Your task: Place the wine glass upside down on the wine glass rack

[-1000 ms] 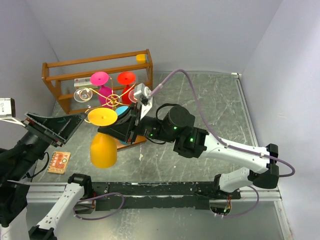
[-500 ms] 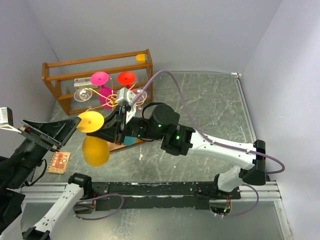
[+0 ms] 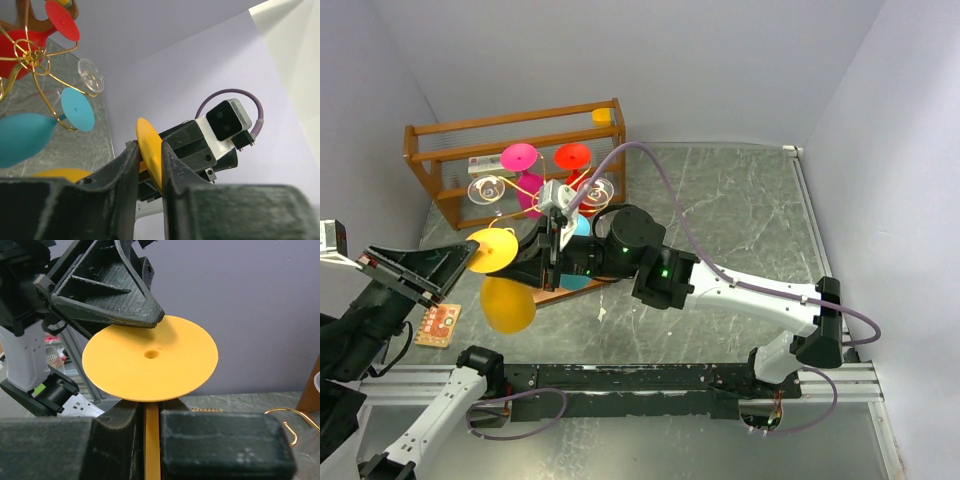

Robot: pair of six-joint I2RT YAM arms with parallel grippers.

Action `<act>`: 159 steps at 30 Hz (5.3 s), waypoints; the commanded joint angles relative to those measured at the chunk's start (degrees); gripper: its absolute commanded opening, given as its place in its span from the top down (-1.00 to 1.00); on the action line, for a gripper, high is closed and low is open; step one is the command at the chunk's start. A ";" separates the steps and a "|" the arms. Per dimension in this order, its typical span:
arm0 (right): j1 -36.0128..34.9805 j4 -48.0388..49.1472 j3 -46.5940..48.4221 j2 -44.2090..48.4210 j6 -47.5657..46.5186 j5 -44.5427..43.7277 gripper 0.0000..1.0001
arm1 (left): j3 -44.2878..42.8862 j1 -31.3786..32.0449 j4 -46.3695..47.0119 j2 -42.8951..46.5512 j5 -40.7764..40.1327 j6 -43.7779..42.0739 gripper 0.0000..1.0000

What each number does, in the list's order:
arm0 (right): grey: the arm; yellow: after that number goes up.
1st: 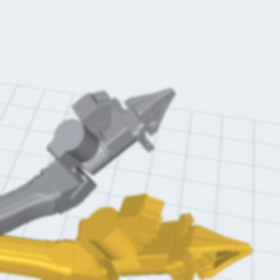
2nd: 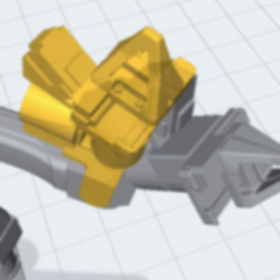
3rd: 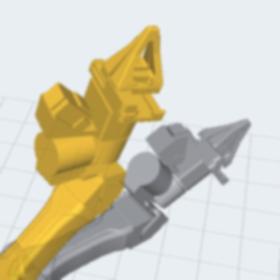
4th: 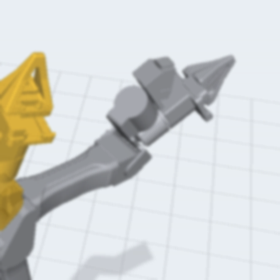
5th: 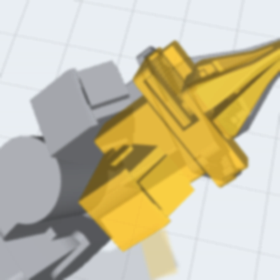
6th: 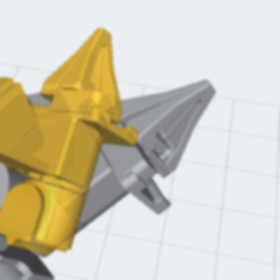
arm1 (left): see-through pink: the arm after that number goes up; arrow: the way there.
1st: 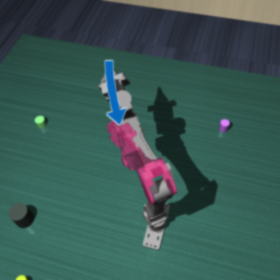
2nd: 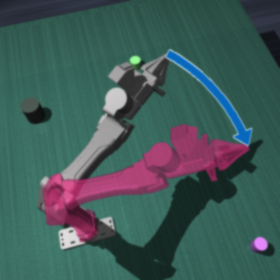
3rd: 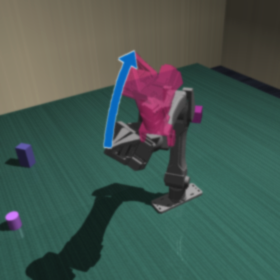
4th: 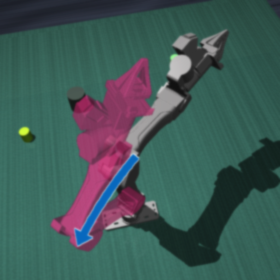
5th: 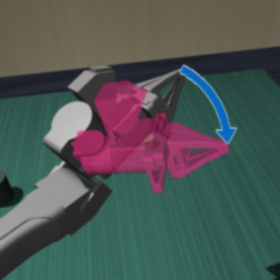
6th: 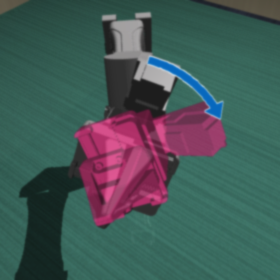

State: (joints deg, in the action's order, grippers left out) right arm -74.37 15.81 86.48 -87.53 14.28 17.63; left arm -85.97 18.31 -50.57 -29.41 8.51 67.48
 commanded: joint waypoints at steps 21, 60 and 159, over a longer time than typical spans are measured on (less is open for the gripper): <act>-0.24 6.72 -3.29 3.06 5.80 0.61 -0.14 | 0.16 5.07 -6.67 1.65 -13.47 9.84 0.86; -0.25 8.84 -25.95 29.37 14.99 -5.37 -0.40 | 19.23 5.07 4.13 -0.54 -21.13 15.73 0.86; -0.25 10.00 -30.02 33.58 23.00 -10.86 -0.37 | 24.21 5.13 4.26 3.65 -28.98 14.60 0.86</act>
State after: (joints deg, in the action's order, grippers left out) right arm -74.37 25.06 56.34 -54.59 37.47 7.03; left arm -60.27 23.09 -47.00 -26.81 -25.02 84.18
